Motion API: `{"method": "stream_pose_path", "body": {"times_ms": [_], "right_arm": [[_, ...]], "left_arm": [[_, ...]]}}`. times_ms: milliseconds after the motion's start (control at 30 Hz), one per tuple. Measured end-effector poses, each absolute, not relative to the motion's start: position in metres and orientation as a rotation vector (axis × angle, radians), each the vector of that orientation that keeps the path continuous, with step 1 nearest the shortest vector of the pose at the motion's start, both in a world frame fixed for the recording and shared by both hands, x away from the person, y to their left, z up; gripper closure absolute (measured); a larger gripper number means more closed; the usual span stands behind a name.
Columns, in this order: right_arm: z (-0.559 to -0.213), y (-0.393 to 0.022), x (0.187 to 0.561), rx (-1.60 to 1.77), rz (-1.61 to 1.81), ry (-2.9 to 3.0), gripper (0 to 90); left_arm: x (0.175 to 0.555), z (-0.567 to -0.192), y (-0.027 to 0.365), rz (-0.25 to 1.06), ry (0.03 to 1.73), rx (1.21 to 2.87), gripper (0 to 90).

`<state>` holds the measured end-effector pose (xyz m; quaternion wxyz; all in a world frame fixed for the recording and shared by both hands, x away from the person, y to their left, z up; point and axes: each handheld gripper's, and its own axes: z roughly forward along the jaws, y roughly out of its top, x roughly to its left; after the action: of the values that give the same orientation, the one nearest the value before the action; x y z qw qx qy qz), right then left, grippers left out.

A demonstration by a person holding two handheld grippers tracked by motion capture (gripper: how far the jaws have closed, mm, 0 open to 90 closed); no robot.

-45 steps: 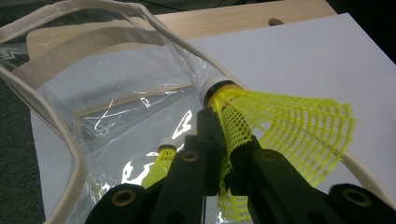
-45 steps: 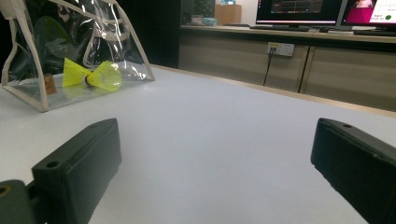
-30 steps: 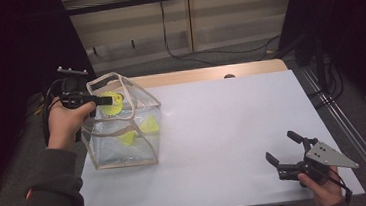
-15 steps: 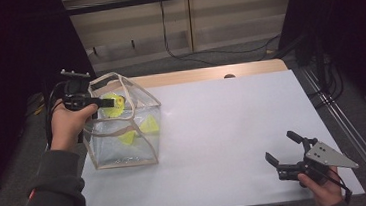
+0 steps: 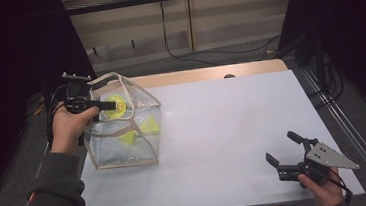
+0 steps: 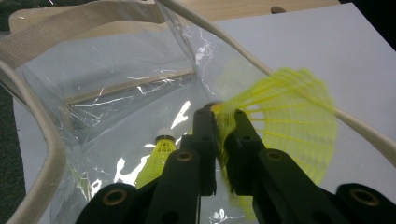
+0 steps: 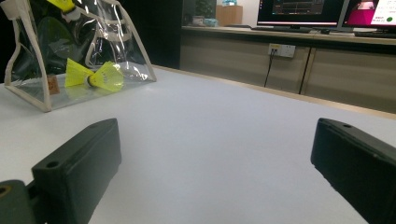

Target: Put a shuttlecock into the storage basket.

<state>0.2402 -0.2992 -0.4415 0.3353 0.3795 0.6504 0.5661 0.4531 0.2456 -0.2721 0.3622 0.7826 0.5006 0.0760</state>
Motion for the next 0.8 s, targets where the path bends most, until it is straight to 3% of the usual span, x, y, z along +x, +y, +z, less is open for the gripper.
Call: {"method": "stream_pose_path", "body": {"times_ms": [333, 800], "right_arm": [[-0.441, -0.298, 0.241, 0.991, 1.477, 1.696, 1.6], [-0.441, -0.296, 0.242, 0.985, 1.477, 1.702, 1.6]], "left_arm": [[0.448, -0.268, 0.247, 0.191, 1.257, 2.0, 80.8], [0.437, -0.253, 0.242, 0.174, 1.181, 1.952, 63.2]]}}
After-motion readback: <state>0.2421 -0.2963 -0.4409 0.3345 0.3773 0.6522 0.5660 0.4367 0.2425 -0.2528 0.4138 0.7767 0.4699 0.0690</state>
